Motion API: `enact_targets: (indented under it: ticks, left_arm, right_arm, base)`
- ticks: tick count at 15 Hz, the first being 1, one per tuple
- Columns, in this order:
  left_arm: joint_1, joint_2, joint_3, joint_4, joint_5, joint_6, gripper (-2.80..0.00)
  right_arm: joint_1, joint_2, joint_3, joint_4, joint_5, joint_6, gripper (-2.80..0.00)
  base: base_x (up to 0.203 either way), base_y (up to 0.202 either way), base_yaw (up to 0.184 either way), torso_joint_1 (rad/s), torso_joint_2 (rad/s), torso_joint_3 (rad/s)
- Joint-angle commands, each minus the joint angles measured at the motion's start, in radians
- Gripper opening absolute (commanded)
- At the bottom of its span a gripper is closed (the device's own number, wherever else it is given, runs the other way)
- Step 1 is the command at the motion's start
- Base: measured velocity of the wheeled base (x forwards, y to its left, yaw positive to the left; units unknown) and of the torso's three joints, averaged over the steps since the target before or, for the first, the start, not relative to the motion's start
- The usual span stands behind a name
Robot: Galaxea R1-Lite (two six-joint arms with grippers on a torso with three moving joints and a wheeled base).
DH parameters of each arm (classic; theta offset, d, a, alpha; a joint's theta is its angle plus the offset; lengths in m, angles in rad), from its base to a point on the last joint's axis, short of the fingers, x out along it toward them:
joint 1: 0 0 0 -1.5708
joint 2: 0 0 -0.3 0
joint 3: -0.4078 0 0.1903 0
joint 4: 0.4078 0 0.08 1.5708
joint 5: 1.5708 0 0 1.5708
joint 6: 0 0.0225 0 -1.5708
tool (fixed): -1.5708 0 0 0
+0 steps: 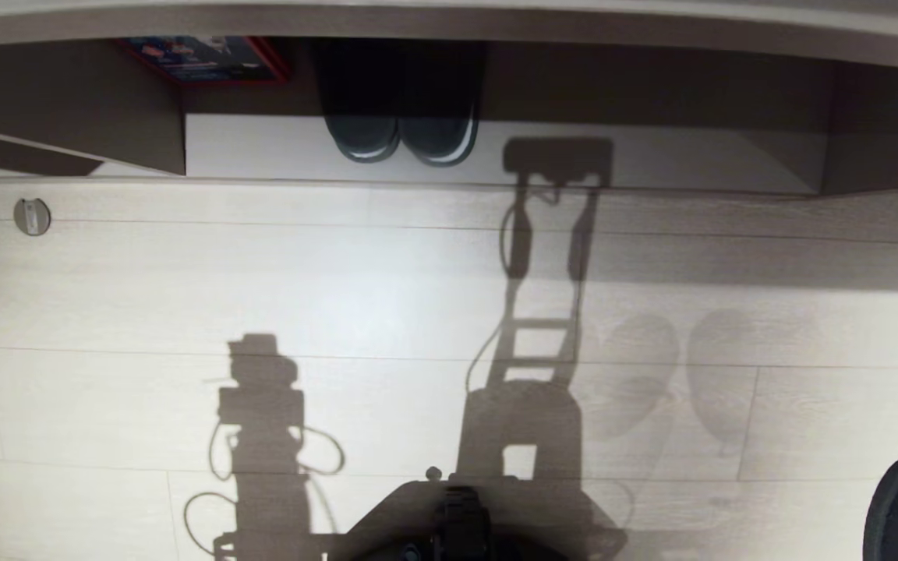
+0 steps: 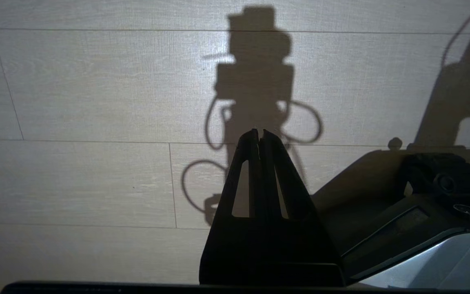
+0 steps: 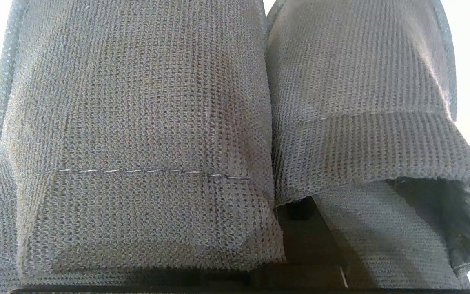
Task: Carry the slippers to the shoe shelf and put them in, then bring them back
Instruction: Place the slippers into the shoe cabinet
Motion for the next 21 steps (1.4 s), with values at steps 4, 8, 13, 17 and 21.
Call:
enact_targets:
  ticks: [4, 8, 13, 17, 21]
  left_arm:
    - [0.0, -0.002, 0.0, 0.0, 0.0, -0.001, -2.8]
    - [0.0, -0.002, 0.0, 0.0, 0.0, 0.004, -2.8]
    - [0.0, -0.002, 0.0, 0.0, 0.0, 0.007, -2.8]
    - [0.0, -0.002, 0.0, 0.0, 0.0, 0.007, -2.8]
    - [0.0, -0.002, 0.0, 0.0, 0.0, 0.007, -2.8]
  right_arm:
    - [0.0, 0.039, -0.115, -0.011, 0.092, -0.01, -2.8]
    - [0.018, 0.363, -0.246, -0.072, 0.152, -0.013, -2.8]
    - [0.039, 0.832, -0.4, -0.396, 0.175, -0.029, -2.8]
    - [0.049, 0.963, -0.47, -0.536, 0.204, -0.057, -2.8]
    - [0.049, 1.039, -0.467, -0.567, 0.201, -0.063, -2.8]
  base:
    - [0.0, 0.0, 0.0, 0.004, 0.0, -0.133]
    - [0.0, 0.0, 0.0, -0.001, 0.0, -0.007]
    - [0.0, 0.0, 0.0, 0.0, 0.0, 0.0]
    - [0.0, 0.0, 0.0, 0.0, 0.0, 0.0]
    - [0.0, 0.0, 0.0, 0.0, 0.0, 0.0]
